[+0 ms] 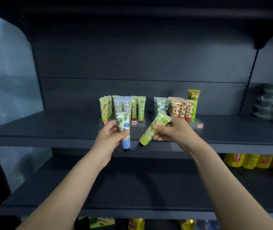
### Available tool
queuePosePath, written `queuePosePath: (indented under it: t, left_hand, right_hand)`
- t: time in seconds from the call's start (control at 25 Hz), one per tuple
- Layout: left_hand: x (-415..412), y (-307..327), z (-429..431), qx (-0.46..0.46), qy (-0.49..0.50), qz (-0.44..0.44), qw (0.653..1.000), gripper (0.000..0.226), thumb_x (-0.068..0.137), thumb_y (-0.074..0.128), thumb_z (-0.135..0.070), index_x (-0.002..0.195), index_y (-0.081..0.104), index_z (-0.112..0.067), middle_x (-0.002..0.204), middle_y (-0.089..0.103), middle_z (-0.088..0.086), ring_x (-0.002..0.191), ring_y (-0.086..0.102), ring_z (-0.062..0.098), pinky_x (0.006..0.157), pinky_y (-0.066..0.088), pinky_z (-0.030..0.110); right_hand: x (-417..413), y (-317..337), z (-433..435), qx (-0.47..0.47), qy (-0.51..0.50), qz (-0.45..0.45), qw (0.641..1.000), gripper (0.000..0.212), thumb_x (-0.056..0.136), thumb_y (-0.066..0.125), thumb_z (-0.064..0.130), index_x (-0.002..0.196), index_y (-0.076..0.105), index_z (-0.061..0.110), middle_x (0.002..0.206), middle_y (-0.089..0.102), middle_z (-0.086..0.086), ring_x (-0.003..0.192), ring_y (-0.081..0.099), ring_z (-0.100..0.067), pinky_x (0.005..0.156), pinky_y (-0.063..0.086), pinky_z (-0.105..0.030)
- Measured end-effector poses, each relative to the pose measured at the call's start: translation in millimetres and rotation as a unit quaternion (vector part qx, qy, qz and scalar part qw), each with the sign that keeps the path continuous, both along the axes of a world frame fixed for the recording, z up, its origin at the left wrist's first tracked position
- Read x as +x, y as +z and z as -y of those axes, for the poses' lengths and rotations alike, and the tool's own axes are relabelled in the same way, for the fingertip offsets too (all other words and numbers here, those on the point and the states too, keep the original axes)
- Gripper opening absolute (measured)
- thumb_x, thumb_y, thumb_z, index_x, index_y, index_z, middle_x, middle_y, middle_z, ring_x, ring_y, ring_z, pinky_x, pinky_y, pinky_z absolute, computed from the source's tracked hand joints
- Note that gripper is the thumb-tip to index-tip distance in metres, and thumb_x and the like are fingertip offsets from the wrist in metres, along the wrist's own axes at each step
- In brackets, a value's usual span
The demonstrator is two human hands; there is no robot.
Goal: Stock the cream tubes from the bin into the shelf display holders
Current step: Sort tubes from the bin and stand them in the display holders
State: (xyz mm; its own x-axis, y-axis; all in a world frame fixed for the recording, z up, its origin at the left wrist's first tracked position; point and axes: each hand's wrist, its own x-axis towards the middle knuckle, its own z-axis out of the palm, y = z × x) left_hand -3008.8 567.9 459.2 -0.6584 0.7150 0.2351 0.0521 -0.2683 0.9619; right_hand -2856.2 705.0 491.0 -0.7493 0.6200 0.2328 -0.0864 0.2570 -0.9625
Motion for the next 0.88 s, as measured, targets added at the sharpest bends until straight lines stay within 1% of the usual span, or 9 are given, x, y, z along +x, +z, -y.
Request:
queuePosePath:
  t: [0.08, 0.2, 0.28, 0.4, 0.48, 0.56, 0.68, 0.76, 0.88]
  left_hand:
    - [-33, 7, -17, 0.01, -0.006, -0.021, 1.0, 0.037, 0.083, 0.063, 0.0, 0.117, 0.055, -0.013, 0.106, 0.063, 0.003, 0.097, 0.061, 0.014, 0.093, 0.049, 0.035]
    - [-76, 14, -41, 0.016, -0.02, -0.083, 0.996, 0.033, 0.082, 0.066, -0.001, 0.11, 0.058, -0.017, 0.1, 0.065, -0.005, 0.084, 0.062, -0.001, 0.077, 0.05, 0.014]
    - [-97, 18, -56, 0.025, -0.019, -0.105, 0.994, 0.032, 0.08, 0.068, -0.003, 0.107, 0.059, -0.019, 0.096, 0.066, -0.012, 0.078, 0.061, -0.008, 0.069, 0.048, 0.006]
    - [-121, 21, -75, 0.039, -0.005, -0.13, 0.991, 0.03, 0.078, 0.071, -0.005, 0.093, 0.062, -0.028, 0.091, 0.067, -0.016, 0.081, 0.061, -0.002, 0.074, 0.049, 0.011]
    - [-130, 20, -85, 0.035, -0.001, -0.152, 0.988, 0.031, 0.076, 0.073, -0.008, 0.088, 0.062, -0.034, 0.091, 0.068, -0.014, 0.089, 0.062, 0.004, 0.08, 0.049, 0.018]
    - [-135, 16, -92, 0.031, 0.005, -0.158, 0.987, 0.029, 0.075, 0.075, -0.011, 0.092, 0.064, -0.032, 0.092, 0.069, -0.013, 0.089, 0.064, 0.004, 0.078, 0.05, 0.018]
    - [-139, 11, -98, 0.044, 0.018, -0.133, 0.99, 0.033, 0.073, 0.076, -0.009, 0.091, 0.062, -0.032, 0.091, 0.069, -0.011, 0.079, 0.064, -0.002, 0.071, 0.051, 0.01]
    - [-141, 9, -103, 0.047, 0.019, -0.136, 0.989, 0.034, 0.073, 0.075, -0.007, 0.093, 0.061, -0.031, 0.092, 0.068, -0.009, 0.079, 0.064, -0.001, 0.071, 0.051, 0.01]
    - [-144, 8, -107, 0.054, 0.009, -0.137, 0.989, 0.034, 0.073, 0.074, -0.003, 0.099, 0.063, -0.021, 0.093, 0.068, -0.006, 0.08, 0.064, 0.003, 0.071, 0.05, 0.01]
  right_hand:
    - [-31, 17, -12, 0.012, -0.014, 0.027, 0.999, 0.008, 0.083, 0.066, 0.005, 0.086, 0.061, -0.001, 0.069, 0.07, -0.014, 0.061, 0.068, -0.017, 0.063, 0.059, -0.021]
    - [-72, 47, -31, 0.032, -0.05, 0.076, 0.995, 0.008, 0.087, 0.061, 0.004, 0.081, 0.057, 0.0, 0.065, 0.068, -0.015, 0.058, 0.069, -0.015, 0.052, 0.054, -0.015]
    - [-94, 69, -47, 0.063, -0.055, 0.116, 0.99, 0.008, 0.087, 0.061, 0.004, 0.09, 0.058, -0.002, 0.073, 0.065, -0.021, 0.06, 0.07, -0.018, 0.052, 0.054, -0.016]
    - [-123, 98, -77, 0.164, -0.05, 0.177, 0.969, 0.012, 0.083, 0.068, 0.007, 0.092, 0.06, 0.006, 0.078, 0.067, -0.017, 0.067, 0.07, -0.02, 0.066, 0.059, -0.025]
    - [-139, 112, -91, 0.237, -0.059, 0.235, 0.941, 0.012, 0.082, 0.07, 0.013, 0.09, 0.063, 0.007, 0.078, 0.07, -0.008, 0.067, 0.069, -0.011, 0.067, 0.057, -0.022]
    - [-153, 120, -104, 0.295, -0.072, 0.285, 0.909, 0.013, 0.083, 0.069, 0.021, 0.086, 0.068, 0.008, 0.077, 0.07, -0.002, 0.064, 0.066, -0.002, 0.062, 0.052, -0.016]
    - [-167, 123, -120, 0.349, -0.08, 0.319, 0.877, 0.013, 0.082, 0.068, 0.03, 0.077, 0.071, 0.018, 0.084, 0.07, -0.005, 0.079, 0.065, -0.016, 0.071, 0.051, -0.024]
    - [-173, 122, -128, 0.357, -0.067, 0.321, 0.875, 0.013, 0.08, 0.07, 0.031, 0.077, 0.071, 0.018, 0.086, 0.07, -0.007, 0.086, 0.062, -0.022, 0.076, 0.048, -0.028]
    - [-181, 121, -130, 0.359, -0.046, 0.316, 0.877, 0.013, 0.076, 0.075, 0.028, 0.081, 0.072, 0.016, 0.082, 0.07, -0.001, 0.084, 0.063, -0.013, 0.078, 0.043, -0.02]
